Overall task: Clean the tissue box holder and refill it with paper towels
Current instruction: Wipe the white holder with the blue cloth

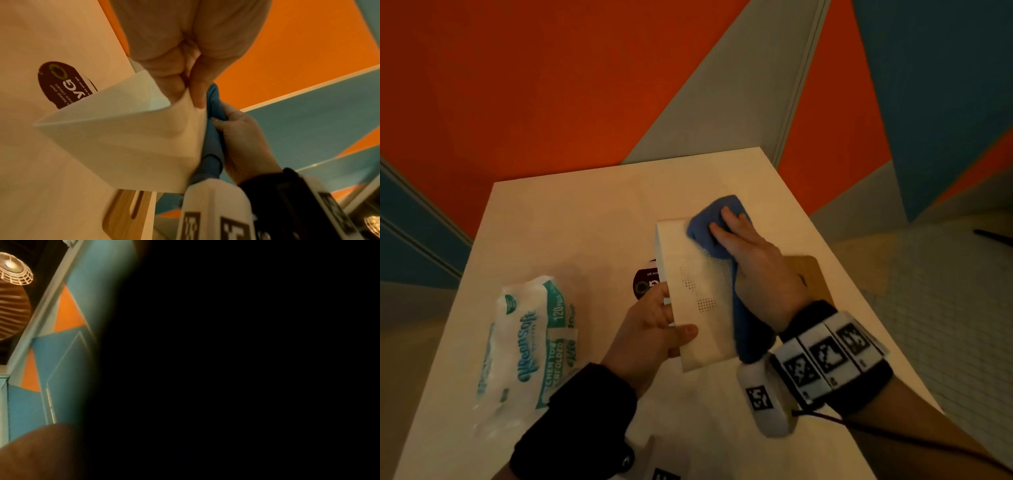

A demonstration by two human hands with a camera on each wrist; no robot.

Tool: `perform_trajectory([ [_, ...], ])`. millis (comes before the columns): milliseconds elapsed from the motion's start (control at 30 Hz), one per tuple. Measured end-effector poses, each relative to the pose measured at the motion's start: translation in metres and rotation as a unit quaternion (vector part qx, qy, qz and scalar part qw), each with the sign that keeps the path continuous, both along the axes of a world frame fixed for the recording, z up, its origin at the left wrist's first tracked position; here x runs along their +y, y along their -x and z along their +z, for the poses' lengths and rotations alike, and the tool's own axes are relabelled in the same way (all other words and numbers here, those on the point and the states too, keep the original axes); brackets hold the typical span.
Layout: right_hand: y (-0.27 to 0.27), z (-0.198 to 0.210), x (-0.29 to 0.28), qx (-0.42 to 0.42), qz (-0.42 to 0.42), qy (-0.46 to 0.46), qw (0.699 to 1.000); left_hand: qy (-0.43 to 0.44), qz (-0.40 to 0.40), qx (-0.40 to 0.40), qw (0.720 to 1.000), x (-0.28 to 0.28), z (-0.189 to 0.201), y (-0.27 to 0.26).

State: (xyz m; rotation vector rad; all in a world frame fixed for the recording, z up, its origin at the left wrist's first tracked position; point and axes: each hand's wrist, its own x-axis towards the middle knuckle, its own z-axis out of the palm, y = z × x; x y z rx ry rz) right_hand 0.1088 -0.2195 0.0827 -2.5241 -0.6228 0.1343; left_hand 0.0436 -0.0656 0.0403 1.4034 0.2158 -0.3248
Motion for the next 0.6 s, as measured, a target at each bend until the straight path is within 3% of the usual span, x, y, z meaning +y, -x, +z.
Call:
perform_trajectory([
  [100, 0.013, -0.009, 0.002, 0.004, 0.006, -0.027, 1.000, 0.005, 0.011, -0.007, 1.000, 0.005, 0.001, 0.000],
  [167, 0.039, -0.035, -0.003, -0.045, 0.004, -0.010, 0.999, 0.008, 0.019, -0.013, 1.000, 0.010, 0.000, -0.001],
  [233, 0.067, -0.060, -0.009, -0.037, 0.036, 0.027, 0.998, 0.009, 0.024, -0.016, 1.000, 0.015, -0.002, -0.001],
  [367, 0.085, -0.087, -0.019, -0.036, 0.067, -0.011, 0.997, -0.018, -0.008, -0.018, 1.000, 0.011, -0.003, 0.000],
  [500, 0.045, -0.067, -0.018, -0.059, -0.013, -0.107, 0.992, -0.038, -0.052, -0.025, 0.998, 0.002, 0.000, 0.001],
  [600, 0.014, -0.029, -0.017, -0.016, -0.074, -0.149, 0.986, -0.040, -0.072, -0.016, 0.997, 0.001, 0.001, 0.003],
])
